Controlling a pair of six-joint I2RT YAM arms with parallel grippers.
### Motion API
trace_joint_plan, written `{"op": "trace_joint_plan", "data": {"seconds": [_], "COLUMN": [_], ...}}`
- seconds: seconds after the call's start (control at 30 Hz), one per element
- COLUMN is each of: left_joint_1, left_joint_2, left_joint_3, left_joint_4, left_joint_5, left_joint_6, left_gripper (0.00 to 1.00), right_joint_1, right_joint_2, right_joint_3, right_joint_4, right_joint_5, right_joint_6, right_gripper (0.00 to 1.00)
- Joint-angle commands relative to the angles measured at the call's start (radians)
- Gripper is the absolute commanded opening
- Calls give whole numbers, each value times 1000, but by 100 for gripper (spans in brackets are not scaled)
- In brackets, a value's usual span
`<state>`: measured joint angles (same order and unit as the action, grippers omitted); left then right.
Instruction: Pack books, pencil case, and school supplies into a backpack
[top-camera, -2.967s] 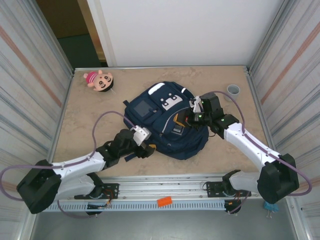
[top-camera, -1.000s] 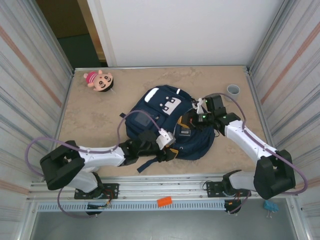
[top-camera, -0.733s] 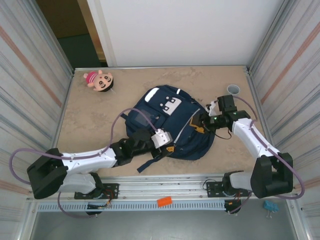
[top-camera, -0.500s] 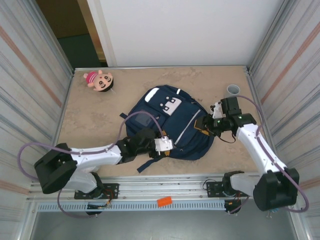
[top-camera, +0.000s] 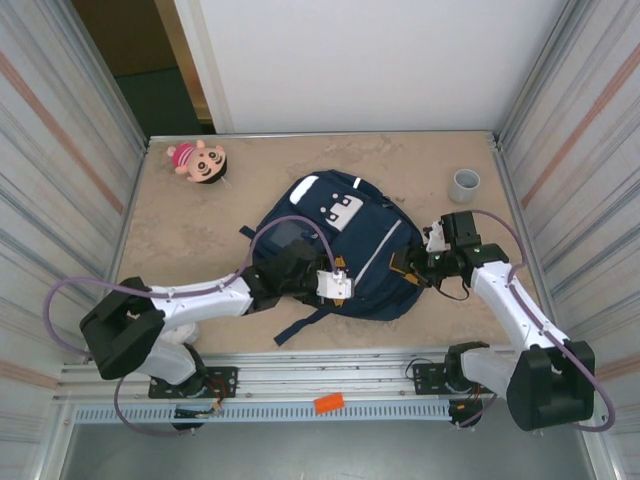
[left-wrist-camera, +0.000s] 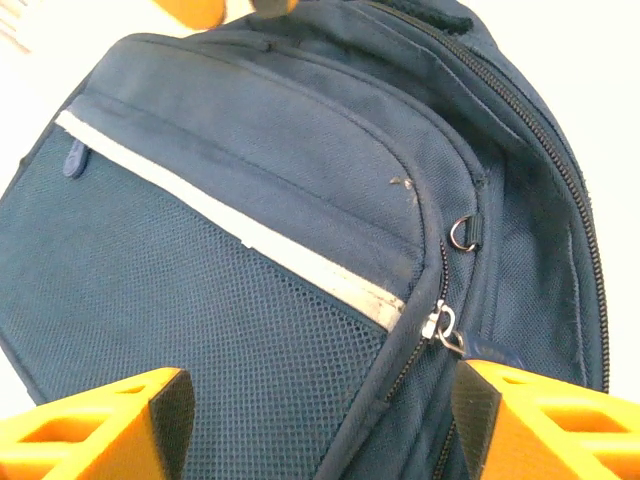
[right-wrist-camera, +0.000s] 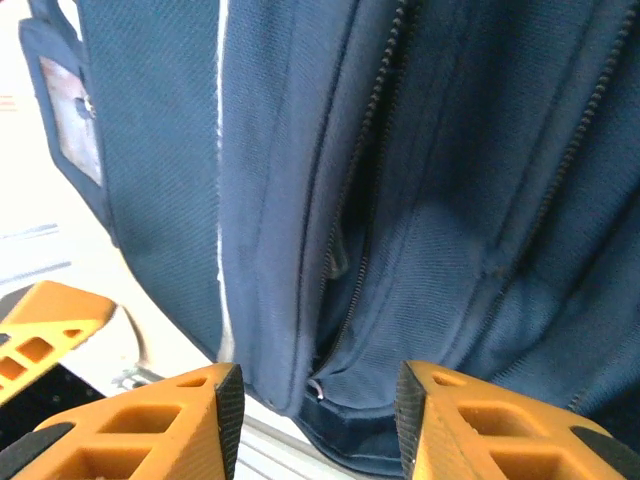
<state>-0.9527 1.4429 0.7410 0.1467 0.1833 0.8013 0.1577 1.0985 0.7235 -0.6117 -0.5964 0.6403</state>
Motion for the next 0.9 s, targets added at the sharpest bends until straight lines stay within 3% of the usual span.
{"op": "trace_joint_plan", "data": {"seconds": [0.0,0.27,0.3,0.4,0.47,0.7,0.87], "left_joint_1": [-1,15,18,18,17,-33,-89], "left_joint_2": [41,140,151,155,122,-22,-16], "left_joint_3": [42,94,103,160,175,111,69], "left_joint_4": [-86,-76,-81,-192,-236,-228,-141], "left_joint_5": [21,-80,-83,-60,-16,71,-26], "left_joint_6": [83,196,201,179,122,-219,-428], "left_gripper": [70,63,56,13,3,0,0], "right_joint_1": [-12,-62,-65,-69,-70,-59,-44], "right_joint_2": [9,58,68,97,123,273,352], "right_joint_3": [13,-12,-11,-12,-8,43,160], "right_joint_4": [61,92,104,130,157,373,357], "right_joint_5": [-81,-99,-111,-127,-128,-181,-186], "right_joint_6": [-6,-10,-12,-33,-50,-47,-125], "right_gripper": [45,46,45,45,44,42,42]}}
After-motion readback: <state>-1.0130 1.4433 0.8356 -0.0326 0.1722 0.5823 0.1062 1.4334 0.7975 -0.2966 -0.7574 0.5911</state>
